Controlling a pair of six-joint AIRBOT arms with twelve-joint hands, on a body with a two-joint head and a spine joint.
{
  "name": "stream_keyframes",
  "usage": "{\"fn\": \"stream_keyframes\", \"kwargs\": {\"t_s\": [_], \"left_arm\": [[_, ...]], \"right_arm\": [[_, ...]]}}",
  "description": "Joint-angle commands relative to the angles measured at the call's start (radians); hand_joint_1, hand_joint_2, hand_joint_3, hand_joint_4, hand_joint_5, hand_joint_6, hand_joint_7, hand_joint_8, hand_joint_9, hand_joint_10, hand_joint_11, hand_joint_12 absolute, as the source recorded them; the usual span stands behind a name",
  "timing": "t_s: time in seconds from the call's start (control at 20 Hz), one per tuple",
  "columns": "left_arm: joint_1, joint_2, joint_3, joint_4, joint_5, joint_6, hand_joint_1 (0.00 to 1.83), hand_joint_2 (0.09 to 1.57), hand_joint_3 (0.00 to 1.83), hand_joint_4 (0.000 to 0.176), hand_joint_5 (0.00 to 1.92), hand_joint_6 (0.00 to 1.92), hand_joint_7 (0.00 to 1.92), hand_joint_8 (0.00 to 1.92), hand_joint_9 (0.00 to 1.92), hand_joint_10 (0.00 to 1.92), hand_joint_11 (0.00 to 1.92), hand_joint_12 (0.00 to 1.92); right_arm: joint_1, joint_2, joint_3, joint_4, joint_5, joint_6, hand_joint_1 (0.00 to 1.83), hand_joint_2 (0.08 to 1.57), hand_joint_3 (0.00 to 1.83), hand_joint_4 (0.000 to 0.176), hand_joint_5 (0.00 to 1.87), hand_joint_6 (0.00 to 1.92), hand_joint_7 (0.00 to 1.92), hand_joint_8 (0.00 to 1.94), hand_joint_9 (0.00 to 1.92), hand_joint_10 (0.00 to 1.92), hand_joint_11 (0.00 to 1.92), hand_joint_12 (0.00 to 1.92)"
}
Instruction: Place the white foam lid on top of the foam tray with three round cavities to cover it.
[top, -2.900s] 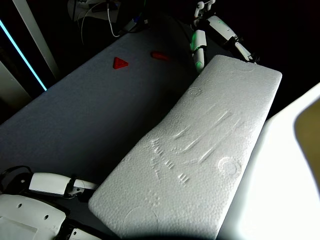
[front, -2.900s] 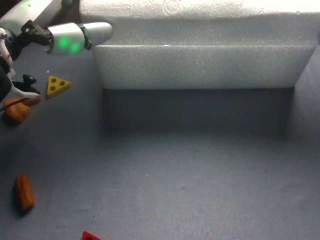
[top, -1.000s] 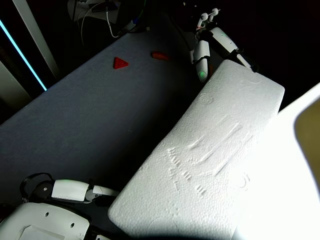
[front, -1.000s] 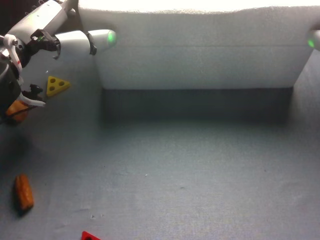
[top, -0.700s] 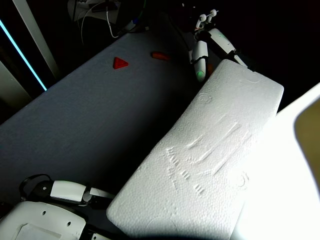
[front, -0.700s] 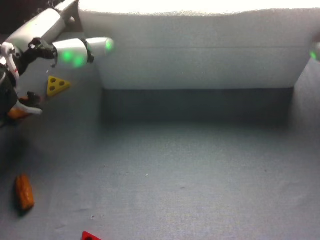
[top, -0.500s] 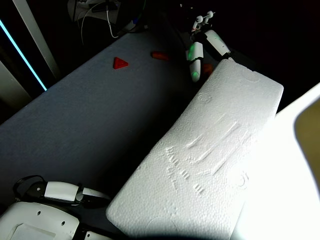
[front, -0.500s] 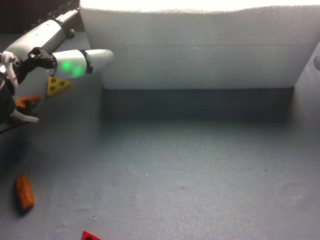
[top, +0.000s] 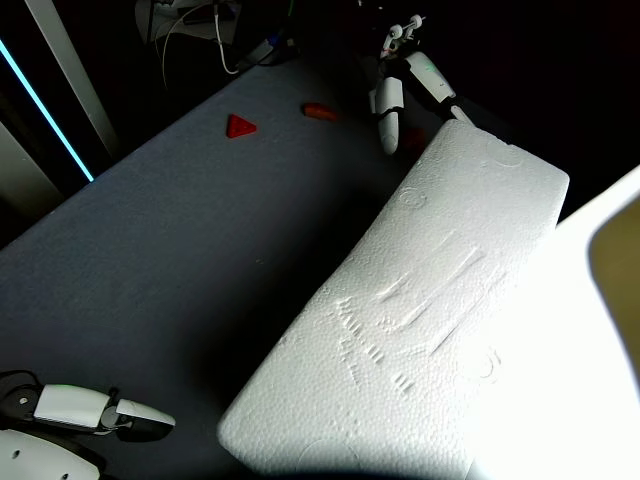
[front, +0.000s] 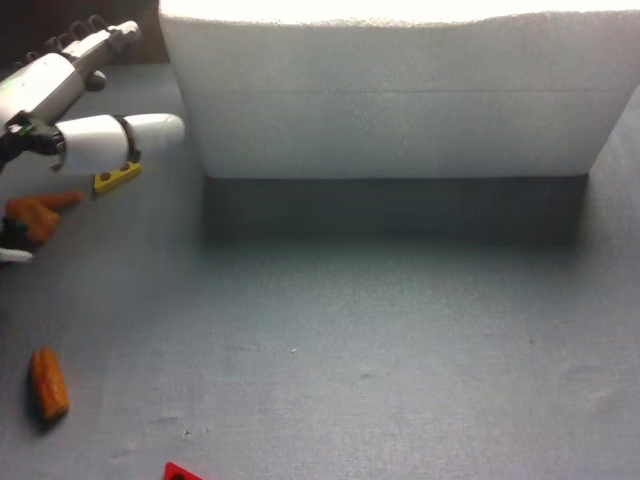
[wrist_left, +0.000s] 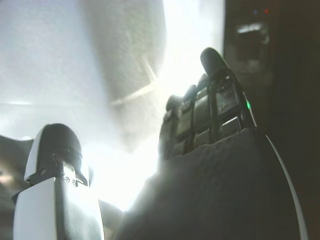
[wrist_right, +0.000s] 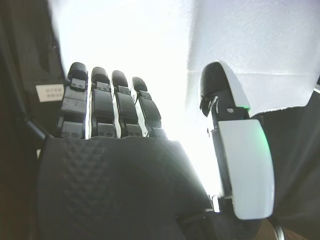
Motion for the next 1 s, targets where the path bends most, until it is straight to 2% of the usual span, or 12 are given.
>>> {"fn": "stream_keyframes", "kwargs": {"t_s": [0.0,0.1,0.2,0.25,0.35,0.45,0.55,0.6,0.7,0.8,0.9,0.95], "left_arm": [[0.006,0.022,-0.010,-0.001,-0.161,-0.003,0.50,1.06,0.00,0.000,0.10,0.01,0.00,0.00,0.00,0.00,0.00,0.64],[0.036,0.055,-0.051,0.006,-0.208,-0.003,0.52,1.07,0.00,0.000,0.12,0.00,0.00,0.00,0.00,0.00,0.00,0.79],[0.077,0.089,-0.098,0.025,-0.268,-0.012,0.49,1.09,0.00,0.000,0.12,0.00,0.01,0.00,0.01,0.00,0.00,0.86],[0.095,0.103,-0.120,0.033,-0.298,-0.017,0.51,1.09,0.00,0.000,0.13,0.00,0.02,0.00,0.00,0.00,0.00,0.75],[0.123,0.128,-0.161,0.054,-0.347,-0.021,0.52,1.11,0.00,0.000,0.11,0.00,0.01,0.00,0.00,0.00,0.00,0.25],[0.137,0.138,-0.183,0.073,-0.379,-0.029,0.52,1.11,0.00,0.000,0.12,0.00,0.01,0.00,0.00,0.00,0.00,0.20],[0.160,0.154,-0.217,0.105,-0.415,-0.035,0.52,1.14,0.00,0.000,0.10,0.00,0.01,0.00,0.00,0.00,0.00,0.02],[0.165,0.159,-0.227,0.117,-0.426,-0.036,0.49,1.14,0.00,0.000,0.11,0.00,0.02,0.00,0.00,0.00,0.00,0.01],[0.173,0.173,-0.254,0.152,-0.453,-0.045,0.49,1.15,0.00,0.000,0.12,0.01,0.03,0.01,0.00,0.00,0.00,0.00],[0.187,0.188,-0.281,0.185,-0.477,-0.055,0.48,1.15,0.00,0.000,0.13,0.01,0.05,0.01,0.01,0.00,0.00,0.00],[0.190,0.189,-0.291,0.224,-0.486,-0.076,0.43,1.15,0.00,0.000,0.12,0.00,0.04,0.00,0.00,0.00,0.00,0.00],[0.185,0.184,-0.291,0.249,-0.486,-0.091,0.42,1.16,0.01,0.000,0.10,0.00,0.03,0.00,0.00,0.00,0.00,0.00]], "right_arm": [[-0.004,0.025,-0.006,-0.009,0.154,0.002,0.50,1.27,0.00,0.000,0.00,0.00,0.00,0.00,0.00,0.00,0.00,0.27],[-0.035,0.050,-0.044,-0.041,0.179,0.002,0.53,1.27,0.00,0.000,0.00,0.00,0.00,0.00,0.00,0.00,0.00,0.02],[-0.080,0.070,-0.085,-0.067,0.225,0.010,0.48,1.27,0.00,0.000,0.00,0.00,0.00,0.00,0.00,0.00,0.03,0.02],[-0.101,0.078,-0.102,-0.082,0.246,0.017,0.44,1.26,0.00,0.000,0.00,0.00,0.00,0.00,0.00,0.00,0.04,0.03],[-0.138,0.097,-0.142,-0.121,0.284,0.029,0.39,1.28,0.00,0.000,0.00,0.00,0.00,0.00,0.00,0.00,0.00,0.43],[-0.160,0.111,-0.170,-0.148,0.307,0.033,0.35,1.31,0.00,0.000,0.00,0.00,0.00,0.00,0.00,0.00,0.00,0.54],[-0.208,0.123,-0.206,-0.182,0.366,0.052,0.31,1.30,0.00,0.000,0.00,0.00,0.00,0.00,0.00,0.00,0.00,0.57],[-0.225,0.127,-0.215,-0.197,0.390,0.068,0.31,1.28,0.00,0.000,0.00,0.00,0.00,0.00,0.00,0.00,0.00,0.51],[-0.253,0.141,-0.245,-0.233,0.433,0.093,0.30,1.26,0.00,0.000,0.00,0.00,0.00,0.00,0.00,0.00,0.00,0.66],[-0.277,0.151,-0.267,-0.264,0.465,0.105,0.30,1.28,0.00,0.000,0.00,0.00,0.00,0.00,0.00,0.00,0.00,0.61],[-0.291,0.151,-0.276,-0.291,0.478,0.117,0.27,1.30,0.00,0.000,0.00,0.00,0.00,0.00,0.02,0.01,0.00,0.74],[-0.292,0.151,-0.281,-0.315,0.478,0.124,0.33,1.34,0.01,0.000,0.00,0.00,0.00,0.00,0.01,0.00,0.00,0.59]]}}
